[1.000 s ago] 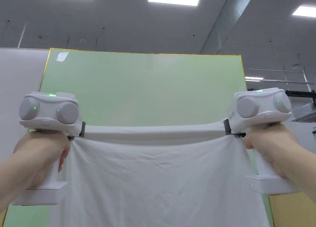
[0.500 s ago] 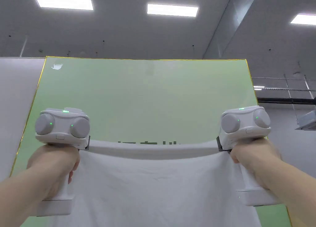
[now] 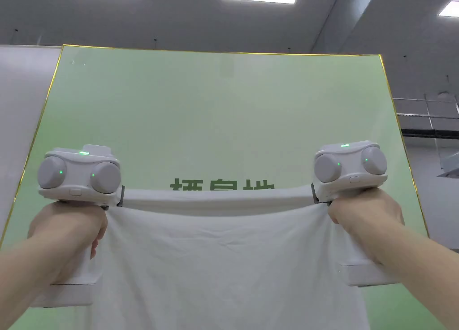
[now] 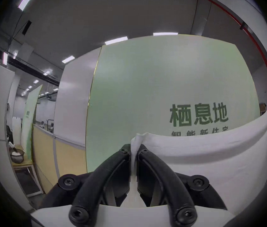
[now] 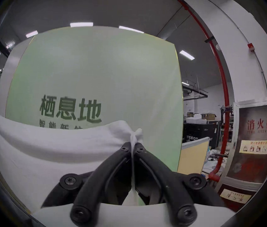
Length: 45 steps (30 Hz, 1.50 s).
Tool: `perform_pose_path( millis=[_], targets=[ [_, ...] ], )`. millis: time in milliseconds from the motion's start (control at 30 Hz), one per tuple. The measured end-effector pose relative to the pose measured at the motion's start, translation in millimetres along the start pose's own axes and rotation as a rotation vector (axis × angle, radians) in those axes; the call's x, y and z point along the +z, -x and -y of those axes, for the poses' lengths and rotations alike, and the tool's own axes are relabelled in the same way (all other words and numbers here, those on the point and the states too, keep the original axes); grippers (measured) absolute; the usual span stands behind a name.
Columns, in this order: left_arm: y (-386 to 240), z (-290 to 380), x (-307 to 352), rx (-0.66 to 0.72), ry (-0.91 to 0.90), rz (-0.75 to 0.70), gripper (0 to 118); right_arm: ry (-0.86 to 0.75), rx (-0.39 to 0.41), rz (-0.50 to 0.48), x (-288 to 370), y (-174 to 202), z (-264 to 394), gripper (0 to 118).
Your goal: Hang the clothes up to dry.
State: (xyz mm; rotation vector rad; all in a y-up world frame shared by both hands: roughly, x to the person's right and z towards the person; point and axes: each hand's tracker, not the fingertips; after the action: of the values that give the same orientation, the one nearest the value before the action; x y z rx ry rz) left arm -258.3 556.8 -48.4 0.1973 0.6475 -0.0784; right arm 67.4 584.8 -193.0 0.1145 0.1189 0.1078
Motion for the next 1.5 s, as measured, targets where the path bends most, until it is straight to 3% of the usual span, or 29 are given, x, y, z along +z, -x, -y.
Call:
perform_pose_path(
  millis=[233,333,533,767,1067,1167,1367,1500],
  targets=[
    [-1,90,13,-0.061,0.113,0.011,3,0.120,0.012,-0.042,-6,12,84,1],
    [-1,142,26,-0.096,0.196,0.035,3,0.195,0.073,-0.051,-22,20,127,1],
    [11,193,60,-0.081,0.303,0.077,3,0.278,0.052,-0.085,9,11,173,1],
    [20,192,112,-0.157,0.280,0.100,3,0.308,0.031,-0.125,83,-12,185,1],
    [47,212,238,-0.215,0.312,0.203,3,0.299,0.058,-0.186,185,-56,224,1],
    [51,234,276,-0.201,0.355,0.227,3,0.313,0.077,-0.192,225,-65,258,1],
    [67,312,346,-0.144,0.518,0.234,3,0.439,0.022,-0.269,295,-85,356,1],
    [78,368,396,-0.210,0.589,0.286,3,0.510,0.049,-0.295,339,-93,420,1]
  ],
)
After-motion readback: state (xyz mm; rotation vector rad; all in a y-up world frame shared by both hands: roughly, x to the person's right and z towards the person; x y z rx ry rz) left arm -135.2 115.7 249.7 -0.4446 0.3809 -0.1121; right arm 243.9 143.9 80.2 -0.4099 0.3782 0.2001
